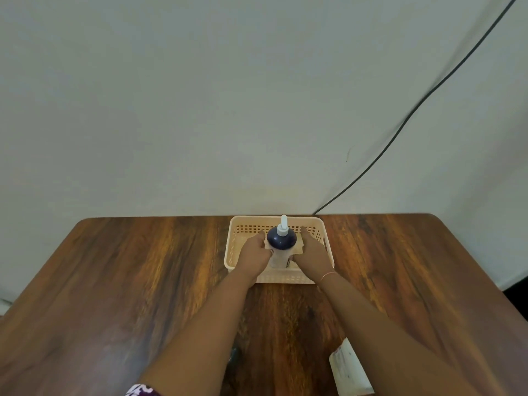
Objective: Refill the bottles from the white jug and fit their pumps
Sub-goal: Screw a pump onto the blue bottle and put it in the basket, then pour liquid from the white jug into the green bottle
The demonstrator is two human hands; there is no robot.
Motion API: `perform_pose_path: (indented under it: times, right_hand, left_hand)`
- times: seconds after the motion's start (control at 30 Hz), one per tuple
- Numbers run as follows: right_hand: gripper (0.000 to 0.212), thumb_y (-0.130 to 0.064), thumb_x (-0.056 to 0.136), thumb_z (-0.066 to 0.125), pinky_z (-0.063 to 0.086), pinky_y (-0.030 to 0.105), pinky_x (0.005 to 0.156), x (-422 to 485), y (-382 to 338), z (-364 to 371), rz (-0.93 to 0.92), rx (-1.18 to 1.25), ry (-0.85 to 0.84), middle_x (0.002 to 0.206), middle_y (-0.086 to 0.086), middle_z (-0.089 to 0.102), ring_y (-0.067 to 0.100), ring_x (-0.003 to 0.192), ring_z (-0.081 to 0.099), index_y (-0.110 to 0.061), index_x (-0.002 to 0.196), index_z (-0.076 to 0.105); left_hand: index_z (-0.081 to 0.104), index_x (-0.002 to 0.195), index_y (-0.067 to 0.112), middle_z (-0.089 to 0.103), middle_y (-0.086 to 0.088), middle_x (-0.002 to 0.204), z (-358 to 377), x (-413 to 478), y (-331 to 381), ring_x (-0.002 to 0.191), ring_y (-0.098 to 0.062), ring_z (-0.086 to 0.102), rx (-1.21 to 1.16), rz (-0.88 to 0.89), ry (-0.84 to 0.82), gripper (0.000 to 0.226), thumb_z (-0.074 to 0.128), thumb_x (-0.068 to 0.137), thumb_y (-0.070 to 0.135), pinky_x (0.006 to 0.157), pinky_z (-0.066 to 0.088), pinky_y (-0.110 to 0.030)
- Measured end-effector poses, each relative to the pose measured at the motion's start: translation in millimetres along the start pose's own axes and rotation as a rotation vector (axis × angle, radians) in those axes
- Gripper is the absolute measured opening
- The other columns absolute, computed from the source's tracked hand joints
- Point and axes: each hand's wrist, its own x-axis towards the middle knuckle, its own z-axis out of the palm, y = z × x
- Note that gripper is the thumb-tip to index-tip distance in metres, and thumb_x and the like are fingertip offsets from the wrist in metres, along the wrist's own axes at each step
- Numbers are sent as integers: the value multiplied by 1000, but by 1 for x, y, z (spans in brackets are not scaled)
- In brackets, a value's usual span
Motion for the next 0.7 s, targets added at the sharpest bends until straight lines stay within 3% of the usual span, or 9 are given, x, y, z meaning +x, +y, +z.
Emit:
perform_pose_path:
  times: [0.17, 0.3, 0.43, 0.5, 0.57, 0.63, 0.7]
  right_hand:
    - [71, -9, 84, 63, 42, 35, 98, -35, -8, -2, -71, 61, 52, 139, 8, 49, 28, 121, 50, -20, 143, 26]
    - [63, -9, 88, 54, 38, 24, 89, -72, -2, 3, -122, 196, 51, 134, 4, 52, 25, 121, 50, -23, 142, 27]
    - [62, -19, 90, 50, 34, 19, 91, -110, 14, 14, -104, 135, 18, 138, 5, 50, 20, 121, 49, -22, 144, 21]
    - [63, -19, 89, 47, 33, 23, 101, -127, 25, 21, -94, 56, -20, 144, 6, 42, 20, 128, 44, -21, 145, 19]
    - [63, -17, 90, 44, 24, 28, 111, -141, 36, 30, -77, -18, -56, 152, 5, 29, 19, 137, 32, -18, 146, 15]
    - [63, -11, 90, 42, 18, 27, 113, -155, 47, 41, -68, -76, -69, 155, 3, 22, 16, 141, 23, -17, 147, 14]
    - [63, -9, 91, 42, 16, 25, 113, -168, 55, 52, -66, -95, -80, 155, 2, 20, 14, 142, 20, -16, 147, 14]
  left_hand:
    - [40, 137, 12, 50, -10, 138, 1, -38, 3, 126, -28, 46, -46, 68, 21, 52, 50, 87, -1, 87, 36, -26]
    - [41, 136, 12, 53, -9, 134, 9, -78, -7, 123, -25, 48, -29, 143, 51, 46, 47, 91, 5, 88, 35, -23]
    - [29, 143, 20, 51, -2, 134, 18, -114, -29, 123, -18, 47, 109, 161, 7, 55, 45, 91, 7, 91, 34, -15]
    - [29, 143, 19, 47, -2, 140, 23, -132, -41, 131, -18, 42, 174, 176, -6, 57, 46, 90, 6, 104, 35, -21]
    - [26, 144, 14, 33, -3, 150, 27, -150, -54, 141, -18, 25, 288, 221, 1, 60, 44, 88, 2, 116, 22, -28]
    - [12, 147, 13, 16, -3, 156, 30, -168, -68, 145, -16, 9, 391, 235, -17, 66, 39, 88, 0, 118, 10, -28]
    - [6, 147, 14, 9, -1, 158, 33, -185, -83, 145, -14, 4, 440, 221, -32, 66, 36, 89, 2, 116, 7, -25]
